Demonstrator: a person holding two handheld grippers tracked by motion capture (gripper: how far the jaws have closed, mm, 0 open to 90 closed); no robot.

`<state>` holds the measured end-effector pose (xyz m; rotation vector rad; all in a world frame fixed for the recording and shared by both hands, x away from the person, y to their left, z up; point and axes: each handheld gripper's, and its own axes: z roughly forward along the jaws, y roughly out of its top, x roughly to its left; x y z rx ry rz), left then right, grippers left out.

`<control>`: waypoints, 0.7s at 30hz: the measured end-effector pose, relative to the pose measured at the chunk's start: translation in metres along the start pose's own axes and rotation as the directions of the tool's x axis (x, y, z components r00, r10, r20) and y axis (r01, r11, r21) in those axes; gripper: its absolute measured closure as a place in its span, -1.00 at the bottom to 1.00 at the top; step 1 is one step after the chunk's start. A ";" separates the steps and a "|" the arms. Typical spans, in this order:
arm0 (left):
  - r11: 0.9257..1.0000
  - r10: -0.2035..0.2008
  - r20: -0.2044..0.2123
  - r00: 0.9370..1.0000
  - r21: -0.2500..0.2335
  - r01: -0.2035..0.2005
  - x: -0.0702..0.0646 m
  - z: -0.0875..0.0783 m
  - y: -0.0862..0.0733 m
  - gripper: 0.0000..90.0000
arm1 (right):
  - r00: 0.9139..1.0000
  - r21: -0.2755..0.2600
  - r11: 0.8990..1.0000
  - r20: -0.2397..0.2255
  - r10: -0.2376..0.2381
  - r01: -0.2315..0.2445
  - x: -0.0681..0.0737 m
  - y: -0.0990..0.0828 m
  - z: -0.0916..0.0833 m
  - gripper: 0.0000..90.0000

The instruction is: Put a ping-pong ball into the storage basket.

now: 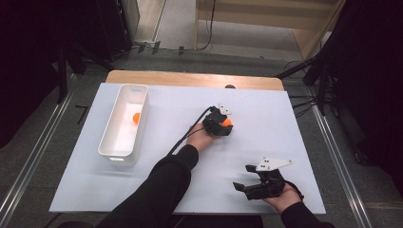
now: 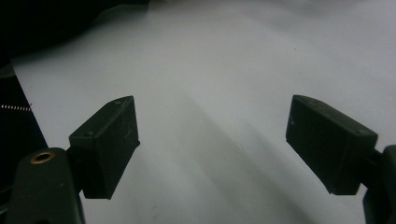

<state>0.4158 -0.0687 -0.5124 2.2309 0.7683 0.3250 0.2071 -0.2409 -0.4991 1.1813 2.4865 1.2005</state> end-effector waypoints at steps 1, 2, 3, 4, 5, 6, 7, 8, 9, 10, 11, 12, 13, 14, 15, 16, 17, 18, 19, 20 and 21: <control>1.000 -0.006 0.006 1.000 -0.006 0.006 0.000 -0.001 0.001 0.12 | 1.000 0.001 1.000 0.000 -0.002 0.002 0.000 0.000 0.000 -0.65; 1.000 -0.006 0.006 1.000 -0.012 0.006 -0.001 -0.002 0.001 0.12 | 1.000 0.000 1.000 0.001 -0.001 0.001 0.000 0.000 0.000 -0.65; 1.000 -0.005 0.010 1.000 -0.017 0.005 -0.001 -0.004 0.002 0.12 | 1.000 0.000 1.000 -0.001 0.000 0.000 0.000 0.000 0.000 -0.65; 1.000 -0.006 0.020 1.000 -0.021 0.007 -0.001 -0.006 0.003 0.12 | 1.000 0.002 1.000 0.001 0.003 -0.003 0.000 0.000 -0.001 -0.65; 1.000 -0.006 0.024 1.000 -0.020 0.006 -0.001 -0.008 0.004 0.12 | 1.000 0.003 1.000 0.002 0.005 -0.005 0.000 0.000 -0.001 -0.65; 1.000 -0.008 0.031 0.999 -0.021 0.009 -0.001 -0.010 0.005 0.12 | 1.000 0.001 1.000 0.002 0.006 -0.006 0.000 0.000 -0.001 -0.65; 1.000 -0.006 0.035 0.999 -0.020 0.007 -0.001 -0.012 0.006 0.12 | 1.000 0.000 1.000 0.000 0.005 -0.005 0.000 0.000 -0.001 -0.65; 1.000 -0.001 0.040 0.999 -0.014 0.001 0.000 -0.014 0.007 0.12 | 1.000 -0.001 1.000 0.000 0.004 -0.004 0.000 0.000 -0.001 -0.65; 1.000 0.001 0.042 0.999 -0.010 0.000 0.000 -0.017 0.007 0.12 | 1.000 0.000 1.000 0.002 0.003 -0.003 0.000 0.000 -0.001 -0.65; 1.000 -0.010 0.051 0.999 -0.012 0.011 0.000 -0.019 0.008 0.12 | 1.000 -0.001 1.000 0.002 0.004 -0.004 0.000 0.000 -0.001 -0.65; 1.000 -0.017 0.062 0.998 -0.014 0.018 0.000 -0.021 0.009 0.12 | 1.000 0.002 1.000 0.002 0.002 -0.002 0.000 0.000 -0.001 -0.65; 1.000 -0.024 0.072 0.997 -0.012 0.024 0.000 -0.023 0.010 0.12 | 1.000 0.002 1.000 0.001 0.000 0.000 0.000 0.000 0.000 -0.65; 1.000 -0.025 0.076 0.997 -0.015 0.026 0.000 -0.025 0.011 0.12 | 1.000 0.002 1.000 0.002 0.000 0.000 0.000 0.000 0.000 -0.65; 1.000 -0.022 0.080 0.997 -0.014 0.023 0.000 -0.027 0.012 0.12 | 1.000 0.002 1.000 0.003 0.000 0.000 0.000 0.000 0.000 -0.65; 1.000 -0.013 0.079 0.997 -0.010 0.014 0.000 -0.029 0.012 0.12 | 1.000 0.002 1.000 0.004 0.002 -0.002 0.000 0.000 0.000 -0.65; 1.000 -0.010 0.078 0.997 -0.010 0.011 0.000 -0.030 0.012 0.12 | 1.000 0.003 1.000 0.004 0.003 -0.003 0.000 0.000 0.000 -0.65; 1.000 -0.009 0.080 0.997 -0.001 0.009 0.001 -0.031 0.012 0.12 | 1.000 0.003 1.000 0.004 0.003 -0.003 0.000 0.000 0.000 -0.65; 1.000 -0.016 0.083 0.996 0.000 0.016 0.001 -0.032 0.013 0.12 | 1.000 0.004 1.000 0.004 0.003 -0.003 0.000 0.000 0.000 -0.65; 1.000 -0.015 0.088 0.996 0.007 0.015 0.001 -0.034 0.013 0.12 | 1.000 0.004 1.000 0.005 0.003 -0.003 0.000 0.000 0.000 -0.65; 1.000 -0.018 0.098 0.995 0.008 0.017 0.001 -0.035 0.013 0.12 | 1.000 0.005 1.000 0.006 0.001 -0.002 0.000 0.000 0.000 -0.65; 1.000 -0.016 0.102 0.995 0.008 0.016 0.001 -0.036 0.013 0.12 | 1.000 0.007 1.000 0.005 0.000 0.000 0.000 0.000 0.000 -0.65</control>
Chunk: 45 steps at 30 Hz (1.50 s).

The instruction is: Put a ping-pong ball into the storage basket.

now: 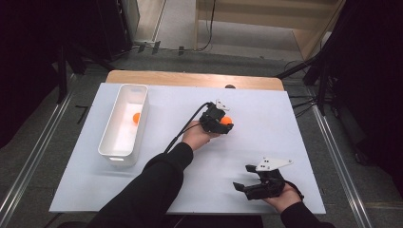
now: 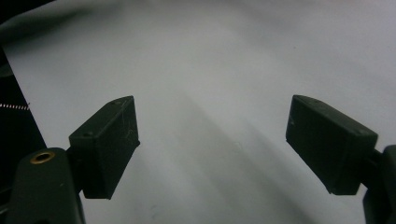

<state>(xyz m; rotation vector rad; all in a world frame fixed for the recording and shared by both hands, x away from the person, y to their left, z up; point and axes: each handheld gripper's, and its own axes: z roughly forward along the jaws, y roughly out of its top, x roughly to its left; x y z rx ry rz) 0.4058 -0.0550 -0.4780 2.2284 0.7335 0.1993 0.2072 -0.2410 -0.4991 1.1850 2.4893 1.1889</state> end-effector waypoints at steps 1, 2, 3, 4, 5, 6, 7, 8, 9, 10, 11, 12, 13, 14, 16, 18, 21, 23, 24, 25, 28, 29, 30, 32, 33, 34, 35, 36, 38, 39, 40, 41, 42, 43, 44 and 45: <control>1.000 0.002 0.004 1.000 0.004 -0.002 0.000 -0.001 0.000 0.12 | 1.000 0.000 1.000 0.000 -0.001 0.001 0.000 0.000 0.000 -0.65; 1.000 0.004 0.004 1.000 0.004 -0.004 -0.001 -0.002 0.000 0.12 | 1.000 0.000 1.000 0.000 0.000 0.000 0.000 0.000 0.000 -0.65; 1.000 0.002 0.006 1.000 0.005 -0.002 -0.002 -0.003 0.000 0.12 | 1.000 0.000 1.000 0.001 0.000 0.000 0.000 0.000 0.000 -0.65; 1.000 -0.002 0.009 1.000 0.005 0.002 -0.002 -0.004 0.000 0.12 | 1.000 0.000 1.000 0.000 0.000 0.000 0.000 0.000 0.000 -0.65; 1.000 -0.002 0.015 1.000 0.007 0.001 -0.003 -0.005 0.001 0.12 | 1.000 0.000 1.000 -0.001 0.000 0.000 0.000 0.000 0.000 -0.65; 1.000 0.000 0.027 1.000 0.013 -0.001 -0.003 -0.007 0.001 0.12 | 1.000 -0.002 1.000 0.000 -0.002 0.002 -0.001 0.000 0.000 -0.65; 1.000 -0.001 0.031 1.000 0.014 0.001 -0.003 -0.008 0.001 0.12 | 1.000 -0.002 1.000 0.000 -0.001 0.001 -0.001 0.000 0.000 -0.65; 1.000 -0.001 0.031 1.000 0.010 0.001 -0.004 -0.009 0.000 0.12 | 1.000 0.000 1.000 0.000 0.001 -0.001 -0.001 0.000 0.000 -0.65; 1.000 0.005 0.034 0.999 0.018 -0.006 -0.004 -0.011 0.000 0.12 | 1.000 0.000 1.000 0.000 0.001 -0.001 0.000 0.000 0.000 -0.65; 1.000 0.018 0.036 0.999 0.019 -0.019 -0.004 -0.013 0.000 0.12 | 1.000 -0.001 1.000 0.000 0.002 -0.002 0.000 0.000 0.000 -0.65; 1.000 0.015 0.039 0.999 0.016 -0.015 -0.004 -0.015 -0.001 0.12 | 1.000 -0.001 1.000 0.002 0.000 0.000 0.000 0.000 0.000 -0.65; 1.000 0.020 0.044 0.999 0.017 -0.021 -0.004 -0.017 -0.002 0.12 | 1.000 0.000 1.000 0.003 0.000 0.000 0.000 0.000 0.001 -0.65; 1.000 0.016 0.046 0.999 0.016 -0.016 -0.004 -0.018 -0.002 0.12 | 1.000 0.000 1.000 0.002 0.002 -0.002 0.000 0.000 0.001 -0.65; 1.000 0.016 0.047 0.999 0.013 -0.017 -0.004 -0.020 -0.003 0.12 | 1.000 0.000 1.000 0.002 0.004 -0.004 -0.001 0.000 0.001 -0.65; 1.000 0.010 0.057 0.998 0.011 -0.011 -0.004 -0.022 -0.004 0.12 | 1.000 -0.002 1.000 0.008 0.004 -0.004 -0.002 0.000 0.001 -0.65; 1.000 0.003 0.065 0.998 0.015 -0.004 -0.004 -0.025 -0.004 0.12 | 1.000 -0.001 1.000 0.009 0.007 -0.007 -0.002 0.000 0.001 -0.65; 1.000 0.016 0.065 0.998 0.020 -0.017 -0.005 -0.030 -0.003 0.12 | 1.000 0.000 1.000 0.004 0.008 -0.008 -0.001 0.000 0.001 -0.65; 0.999 0.027 0.060 0.998 0.017 -0.028 -0.006 -0.033 -0.004 0.12 | 1.000 0.001 1.000 0.005 0.008 -0.008 -0.001 0.000 0.001 -0.65; 0.999 0.036 0.058 0.998 0.021 -0.037 -0.006 -0.035 -0.005 0.12 | 1.000 0.002 1.000 0.007 0.010 -0.010 -0.001 0.000 0.001 -0.65; 0.999 0.039 0.058 0.998 0.019 -0.040 -0.006 -0.037 -0.005 0.12 | 1.000 0.003 1.000 0.006 0.011 -0.011 -0.001 0.000 0.001 -0.65; 0.999 0.046 0.052 0.998 0.011 -0.047 -0.007 -0.042 -0.009 0.12 | 1.000 0.005 1.000 0.008 0.013 -0.013 -0.002 -0.001 0.001 -0.65; 0.999 0.041 0.055 0.998 0.010 -0.041 -0.007 -0.043 -0.010 0.12 | 1.000 0.005 1.000 0.007 0.012 -0.013 -0.002 -0.001 0.001 -0.65; 0.999 0.042 0.058 0.997 0.011 -0.043 -0.006 -0.045 -0.011 0.12 | 1.000 0.005 1.000 0.007 0.010 -0.010 -0.002 -0.001 0.001 -0.65; 0.999 0.041 0.062 0.997 0.011 -0.041 -0.007 -0.047 -0.013 0.12 | 1.000 0.005 1.000 0.008 0.012 -0.012 -0.002 -0.001 0.001 -0.65; 0.999 0.038 0.066 0.997 0.010 -0.039 -0.007 -0.049 -0.014 0.12 | 1.000 0.006 1.000 0.008 0.014 -0.014 -0.002 -0.001 0.001 -0.65; 0.999 0.044 0.067 0.997 0.011 -0.045 -0.007 -0.051 -0.015 0.12 | 1.000 0.006 1.000 0.009 0.014 -0.014 -0.002 -0.001 0.001 -0.65; 0.999 0.040 0.070 0.997 0.007 -0.040 -0.007 -0.052 -0.016 0.12 | 1.000 0.007 1.000 0.012 0.014 -0.014 -0.002 -0.001 0.001 -0.65; 0.999 0.043 0.070 0.997 0.010 -0.044 -0.007 -0.054 -0.016 0.12 | 1.000 0.008 1.000 0.012 0.013 -0.013 -0.002 -0.001 0.001 -0.65; 0.999 0.037 0.071 0.997 -0.001 -0.037 -0.008 -0.057 -0.018 0.12 | 1.000 0.010 1.000 0.012 0.012 -0.012 -0.002 -0.001 0.002 -0.65; 0.999 0.034 0.077 0.996 -0.004 -0.033 -0.007 -0.058 -0.020 0.12 | 1.000 0.010 1.000 0.012 0.012 -0.012 -0.002 -0.001 0.002 -0.65; 1.000 0.030 0.081 0.996 -0.005 -0.029 -0.007 -0.059 -0.021 0.12 | 1.000 0.010 1.000 0.011 0.014 -0.014 -0.002 -0.001 0.002 -0.65; 1.000 0.023 0.082 0.996 -0.006 -0.023 -0.007 -0.060 -0.023 0.12 | 1.000 0.009 1.000 0.013 0.013 -0.013 -0.002 -0.001 0.002 -0.65; 1.000 0.026 0.082 0.996 -0.007 -0.026 -0.006 -0.061 -0.025 0.12 | 1.000 0.010 1.000 0.011 0.017 -0.017 -0.002 -0.001 0.001 -0.65; 1.000 0.021 0.082 0.996 -0.010 -0.020 -0.005 -0.062 -0.026 0.12 | 1.000 0.010 1.000 0.009 0.017 -0.017 -0.003 -0.002 0.001 -0.65; 1.000 0.020 0.083 0.996 -0.004 -0.019 -0.004 -0.063 -0.027 0.12 | 1.000 0.006 1.000 0.011 0.015 -0.015 -0.003 -0.002 0.001 -0.65; 1.000 0.020 0.077 0.997 -0.001 -0.020 -0.004 -0.063 -0.027 0.12 | 1.000 0.005 1.000 0.017 0.015 -0.015 -0.003 -0.002 0.001 -0.65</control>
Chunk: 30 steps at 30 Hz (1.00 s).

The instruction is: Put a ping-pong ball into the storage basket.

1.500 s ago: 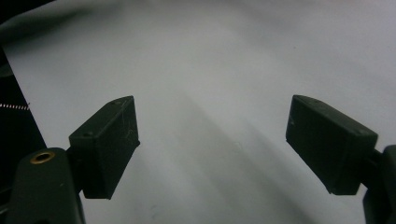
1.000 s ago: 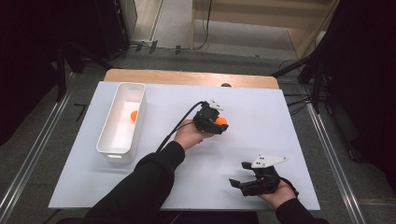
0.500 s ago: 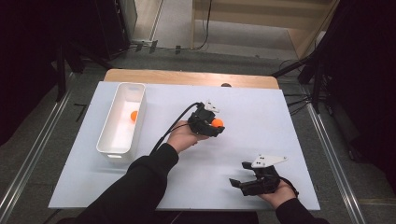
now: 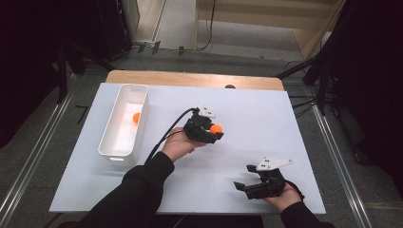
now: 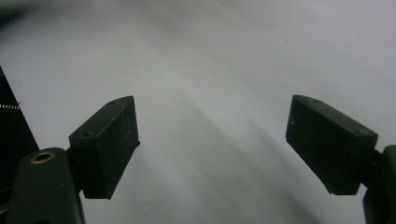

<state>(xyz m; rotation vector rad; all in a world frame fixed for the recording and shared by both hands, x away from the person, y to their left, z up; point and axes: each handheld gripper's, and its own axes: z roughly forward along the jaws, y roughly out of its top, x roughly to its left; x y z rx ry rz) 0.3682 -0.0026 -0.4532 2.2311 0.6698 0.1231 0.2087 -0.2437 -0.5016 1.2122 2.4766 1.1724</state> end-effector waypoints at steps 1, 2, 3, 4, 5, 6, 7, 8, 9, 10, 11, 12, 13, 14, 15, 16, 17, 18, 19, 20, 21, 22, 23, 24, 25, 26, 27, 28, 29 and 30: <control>1.000 0.000 -0.005 1.000 -0.002 0.000 0.001 -0.002 0.000 0.12 | 1.000 -0.002 1.000 0.001 -0.001 0.001 0.000 0.000 0.000 -0.65; 1.000 -0.004 -0.003 1.000 -0.010 0.004 0.002 -0.004 -0.001 0.11 | 1.000 -0.003 1.000 0.001 0.000 0.000 0.000 0.000 0.000 -0.65; 1.000 -0.008 0.001 1.000 -0.018 0.008 0.002 -0.006 -0.001 0.11 | 1.000 -0.003 1.000 -0.001 -0.001 0.001 0.000 0.000 0.000 -0.65; 1.000 -0.015 0.003 1.000 -0.022 0.015 0.003 -0.008 -0.002 0.12 | 1.000 -0.004 1.000 0.000 -0.002 0.002 0.000 0.000 0.000 -0.65; 1.000 -0.011 -0.001 1.000 -0.019 0.011 0.003 -0.010 -0.002 0.12 | 1.000 -0.002 1.000 -0.001 0.000 0.000 0.001 0.000 0.000 -0.65; 1.000 -0.006 -0.001 1.000 -0.017 0.006 0.003 -0.011 -0.003 0.12 | 1.000 -0.002 1.000 -0.004 0.001 -0.001 0.001 0.000 -0.001 -0.65; 1.000 -0.008 -0.002 1.000 -0.019 0.008 0.003 -0.012 -0.004 0.12 | 1.000 -0.004 1.000 -0.004 -0.001 0.001 0.001 0.000 0.000 -0.65; 1.000 -0.003 -0.002 1.000 -0.015 0.003 0.004 -0.013 -0.005 0.12 | 1.000 -0.004 1.000 -0.003 -0.002 0.002 0.001 0.000 -0.001 -0.65; 1.000 -0.008 -0.005 1.000 -0.015 0.008 0.004 -0.014 -0.006 0.11 | 1.000 -0.003 1.000 -0.004 -0.002 0.002 0.001 0.000 -0.001 -0.65; 1.000 -0.007 -0.006 1.000 -0.014 0.007 0.004 -0.014 -0.007 0.12 | 1.000 -0.002 1.000 -0.004 -0.003 0.003 0.002 0.000 -0.001 -0.65; 1.000 -0.014 -0.003 1.000 -0.015 0.014 0.004 -0.015 -0.008 0.12 | 1.000 0.001 1.000 -0.005 -0.001 0.001 0.002 0.000 -0.001 -0.65; 1.000 -0.019 0.003 1.000 -0.014 0.019 0.004 -0.015 -0.008 0.11 | 1.000 0.002 1.000 -0.005 -0.002 0.002 0.002 0.000 -0.001 -0.65; 1.000 -0.016 0.003 1.000 -0.014 0.016 0.004 -0.016 -0.008 0.12 | 1.000 0.002 1.000 -0.005 -0.003 0.003 0.002 0.000 -0.001 -0.65; 1.000 -0.019 0.005 1.000 -0.019 0.020 0.004 -0.018 -0.007 0.11 | 1.000 0.002 1.000 -0.005 -0.003 0.003 0.002 0.000 -0.001 -0.65; 1.000 -0.015 0.006 1.000 -0.024 0.015 0.004 -0.019 -0.007 0.11 | 1.000 0.002 1.000 -0.006 -0.004 0.004 0.002 0.000 -0.001 -0.65; 0.999 -0.019 0.008 1.000 -0.031 0.019 0.004 -0.021 -0.006 0.11 | 1.000 0.001 1.000 -0.006 -0.004 0.004 0.002 0.000 -0.001 -0.65; 0.999 -0.017 0.008 1.000 -0.035 0.018 0.003 -0.022 -0.006 0.11 | 1.000 0.002 1.000 -0.005 -0.002 0.002 0.002 0.000 -0.001 -0.65; 0.999 -0.017 0.009 1.000 -0.036 0.017 0.004 -0.023 -0.005 0.11 | 1.000 0.002 1.000 -0.004 -0.003 0.003 0.002 0.000 -0.001 -0.65; 0.999 -0.015 0.004 1.000 -0.035 0.015 0.004 -0.024 -0.005 0.11 | 1.000 0.003 1.000 -0.004 -0.002 0.002 0.002 0.000 -0.001 -0.65; 0.999 -0.021 0.001 1.000 -0.032 0.021 0.004 -0.025 -0.005 0.11 | 1.000 0.005 1.000 -0.003 -0.004 0.004 0.002 0.000 -0.001 -0.65; 0.999 -0.026 -0.007 1.000 -0.030 0.026 0.005 -0.026 -0.005 0.11 | 1.000 0.005 1.000 -0.002 -0.005 0.005 0.002 0.000 -0.001 -0.65; 0.999 -0.033 -0.003 0.999 -0.030 0.033 0.006 -0.028 -0.004 0.11 | 1.000 0.006 1.000 -0.003 -0.006 0.006 0.002 0.000 -0.001 -0.65; 0.999 -0.039 0.000 0.999 -0.027 0.039 0.006 -0.029 -0.004 0.11 | 1.000 0.006 1.000 -0.003 -0.008 0.008 0.002 0.000 -0.001 -0.65; 0.999 -0.042 0.001 0.999 -0.028 0.042 0.007 -0.031 -0.004 0.11 | 1.000 0.004 1.000 -0.003 -0.010 0.010 0.002 0.000 0.000 -0.65; 0.999 -0.042 0.003 0.999 -0.027 0.043 0.008 -0.033 -0.003 0.11 | 1.000 0.005 1.000 -0.004 -0.011 0.011 0.002 0.000 -0.001 -0.65; 0.998 -0.049 0.004 0.999 -0.027 0.049 0.008 -0.035 -0.003 0.11 | 1.000 0.004 1.000 -0.003 -0.011 0.011 0.002 0.000 0.000 -0.65; 0.998 -0.052 0.005 0.999 -0.030 0.052 0.008 -0.036 -0.003 0.11 | 1.000 0.004 1.000 -0.003 -0.011 0.011 0.002 0.000 0.000 -0.65; 0.998 -0.049 0.002 0.999 -0.029 0.049 0.009 -0.038 -0.003 0.11 | 1.000 0.004 1.000 -0.006 -0.011 0.011 0.002 0.000 0.000 -0.65; 0.998 -0.051 0.006 0.999 -0.030 0.051 0.009 -0.039 -0.002 0.11 | 1.000 0.004 1.000 -0.002 -0.011 0.011 0.002 0.000 0.000 -0.65; 0.998 -0.055 0.002 0.998 -0.030 0.055 0.009 -0.040 -0.002 0.11 | 1.000 0.006 1.000 -0.004 -0.011 0.011 0.002 0.000 0.000 -0.65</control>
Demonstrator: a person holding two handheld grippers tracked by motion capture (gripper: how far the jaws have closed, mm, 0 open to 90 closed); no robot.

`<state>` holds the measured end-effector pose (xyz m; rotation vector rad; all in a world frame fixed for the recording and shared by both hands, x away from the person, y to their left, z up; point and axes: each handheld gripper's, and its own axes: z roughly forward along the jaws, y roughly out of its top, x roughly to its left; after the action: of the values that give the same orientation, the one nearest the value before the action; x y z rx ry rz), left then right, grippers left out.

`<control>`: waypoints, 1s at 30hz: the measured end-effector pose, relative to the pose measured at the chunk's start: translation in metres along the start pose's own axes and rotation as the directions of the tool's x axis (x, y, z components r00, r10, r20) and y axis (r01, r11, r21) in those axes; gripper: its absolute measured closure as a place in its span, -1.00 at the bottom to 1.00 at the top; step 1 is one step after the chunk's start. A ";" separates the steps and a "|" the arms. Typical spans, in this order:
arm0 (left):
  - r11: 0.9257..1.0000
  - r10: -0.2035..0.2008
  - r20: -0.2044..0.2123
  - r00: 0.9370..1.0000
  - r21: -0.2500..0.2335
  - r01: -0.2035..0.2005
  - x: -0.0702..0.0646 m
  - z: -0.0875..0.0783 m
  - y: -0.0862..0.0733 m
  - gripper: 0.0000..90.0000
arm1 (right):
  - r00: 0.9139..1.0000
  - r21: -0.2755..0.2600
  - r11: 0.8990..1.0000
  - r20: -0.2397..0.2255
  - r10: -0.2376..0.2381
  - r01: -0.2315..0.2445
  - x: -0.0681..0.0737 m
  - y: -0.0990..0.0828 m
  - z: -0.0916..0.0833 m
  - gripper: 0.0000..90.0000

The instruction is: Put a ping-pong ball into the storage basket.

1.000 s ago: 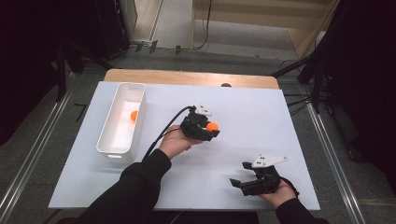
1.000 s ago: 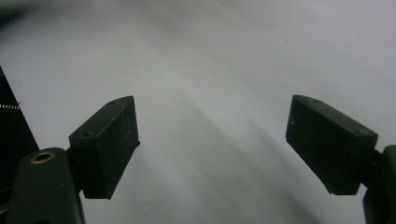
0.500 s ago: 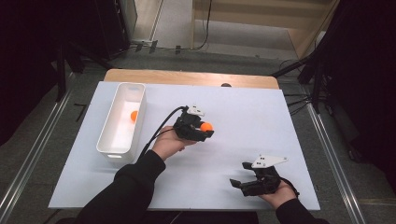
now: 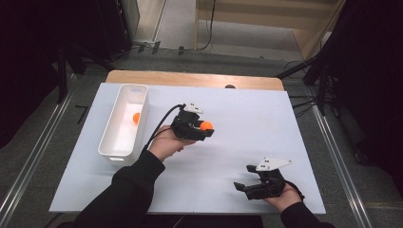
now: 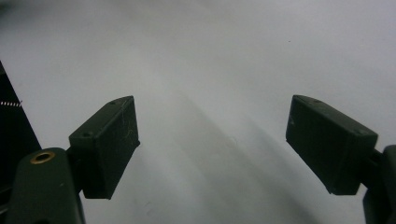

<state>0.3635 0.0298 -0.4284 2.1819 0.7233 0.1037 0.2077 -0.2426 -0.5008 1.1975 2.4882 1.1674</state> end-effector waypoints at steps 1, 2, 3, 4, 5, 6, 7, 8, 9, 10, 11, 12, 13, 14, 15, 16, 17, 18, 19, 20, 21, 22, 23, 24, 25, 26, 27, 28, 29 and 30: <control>1.000 0.002 0.000 1.000 0.002 -0.002 0.001 -0.001 0.000 0.11 | 1.000 0.001 1.000 0.000 0.000 0.000 0.000 0.000 0.000 -0.65; 1.000 0.002 0.000 1.000 0.003 -0.002 0.001 -0.001 0.000 0.11 | 1.000 -0.001 1.000 0.001 0.000 0.000 0.000 0.000 0.000 -0.65; 1.000 0.006 -0.001 1.000 0.008 -0.006 0.001 -0.002 0.000 0.11 | 1.000 -0.001 1.000 0.001 0.000 0.000 0.000 0.000 0.000 -0.65; 1.000 0.011 -0.005 1.000 0.009 -0.011 0.001 -0.003 0.000 0.11 | 1.000 -0.001 1.000 0.001 -0.001 0.001 0.000 0.000 0.000 -0.65; 1.000 0.009 -0.007 1.000 0.006 -0.009 0.001 -0.003 0.000 0.11 | 1.000 0.000 1.000 0.002 -0.002 0.002 0.000 0.000 0.000 -0.65; 1.000 0.010 -0.006 1.000 0.006 -0.010 0.002 -0.004 0.001 0.11 | 1.000 -0.001 1.000 0.002 0.004 -0.004 0.000 0.000 0.000 -0.65; 1.000 0.013 -0.006 1.000 0.004 -0.013 0.002 -0.006 0.001 0.11 | 1.000 0.001 1.000 0.001 0.002 -0.002 0.000 0.000 0.000 -0.65; 1.000 0.016 -0.005 1.000 0.005 -0.016 0.003 -0.007 0.001 0.11 | 1.000 0.000 1.000 0.000 -0.001 0.001 0.000 0.000 0.000 -0.65; 1.000 0.017 -0.002 1.000 0.007 -0.017 0.003 -0.008 0.001 0.11 | 1.000 0.000 1.000 0.001 -0.003 0.003 0.000 0.000 0.000 -0.65; 1.000 0.014 0.007 1.000 0.009 -0.014 0.004 -0.010 0.002 0.11 | 1.000 -0.001 1.000 0.000 0.001 -0.001 0.000 0.000 0.000 -0.65; 1.000 0.011 0.017 1.000 0.009 -0.011 0.004 -0.011 0.002 0.11 | 1.000 0.000 1.000 0.000 0.002 -0.002 0.000 0.000 0.001 -0.65; 1.000 0.006 0.025 1.000 0.006 -0.006 0.004 -0.013 0.003 0.11 | 1.000 0.003 1.000 0.000 0.002 -0.002 0.000 0.000 0.001 -0.65; 1.000 0.006 0.026 1.000 0.004 -0.006 0.004 -0.014 0.003 0.11 | 1.000 0.001 1.000 0.000 0.001 -0.001 0.001 0.000 0.001 -0.65; 1.000 0.009 0.026 1.000 0.008 -0.009 0.004 -0.015 0.004 0.11 | 1.000 0.001 1.000 -0.002 -0.002 0.002 0.001 0.000 0.001 -0.65; 1.000 0.006 0.025 1.000 0.012 -0.006 0.003 -0.017 0.005 0.11 | 1.000 0.001 1.000 -0.002 -0.003 0.003 0.001 0.000 0.001 -0.65; 1.000 0.005 0.027 1.000 0.013 -0.006 0.003 -0.018 0.005 0.11 | 1.000 0.001 1.000 -0.002 -0.003 0.003 0.001 0.000 0.001 -0.65; 1.000 0.008 0.029 1.000 0.013 -0.008 0.003 -0.019 0.006 0.11 | 1.000 0.001 1.000 0.001 -0.003 0.003 0.001 0.000 0.001 -0.65; 1.000 0.008 0.030 1.000 0.015 -0.009 0.003 -0.020 0.006 0.11 | 1.000 0.002 1.000 0.000 -0.001 0.001 0.001 0.000 0.000 -0.65; 1.000 0.005 0.031 0.999 0.012 -0.006 0.003 -0.021 0.006 0.11 | 1.000 0.000 1.000 -0.001 -0.002 0.002 0.001 0.000 0.000 -0.65; 1.000 0.008 0.036 0.999 0.016 -0.008 0.004 -0.022 0.007 0.11 | 1.000 0.000 1.000 -0.001 -0.002 0.002 0.001 0.000 0.000 -0.65; 1.000 0.005 0.038 0.999 0.015 -0.005 0.003 -0.022 0.007 0.11 | 1.000 0.000 1.000 -0.002 -0.002 0.002 0.001 0.000 0.000 -0.65; 1.000 0.007 0.039 0.999 0.016 -0.008 0.004 -0.023 0.007 0.11 | 1.000 0.000 1.000 -0.002 -0.002 0.002 0.001 0.000 0.000 -0.65; 1.000 0.010 0.038 0.999 0.018 -0.011 0.004 -0.023 0.008 0.11 | 1.000 0.000 1.000 -0.004 -0.001 0.001 0.001 0.000 0.000 -0.65; 1.000 0.012 0.037 0.999 0.020 -0.013 0.004 -0.024 0.008 0.11 | 1.000 -0.001 1.000 -0.004 0.001 -0.001 0.001 0.000 0.000 -0.65; 1.000 0.010 0.037 0.999 0.018 -0.011 0.004 -0.025 0.008 0.11 | 1.000 0.000 1.000 -0.001 0.002 -0.002 0.000 0.000 0.000 -0.65; 1.000 0.011 0.038 0.999 0.019 -0.012 0.005 -0.025 0.008 0.11 | 1.000 -0.001 1.000 -0.001 0.000 0.000 0.000 0.000 0.000 -0.65; 0.999 0.016 0.037 0.999 0.027 -0.017 0.005 -0.027 0.008 0.11 | 1.000 -0.001 1.000 0.000 0.001 -0.001 0.000 0.000 0.000 -0.65; 1.000 0.018 0.031 0.999 0.025 -0.019 0.006 -0.028 0.009 0.11 | 1.000 0.000 1.000 0.000 0.001 -0.001 0.000 0.000 0.000 -0.65; 1.000 0.021 0.026 0.999 0.022 -0.022 0.007 -0.029 0.009 0.11 | 1.000 -0.001 1.000 0.001 0.001 -0.001 0.000 0.000 0.000 -0.65; 1.000 0.020 0.026 0.999 0.019 -0.020 0.008 -0.031 0.009 0.11 | 1.000 0.000 1.000 0.000 0.002 -0.002 0.000 0.000 0.000 -0.65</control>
<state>0.3645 0.0505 -0.4027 2.2050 0.6905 0.0792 0.2077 -0.2421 -0.5007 1.2009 2.4867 1.1681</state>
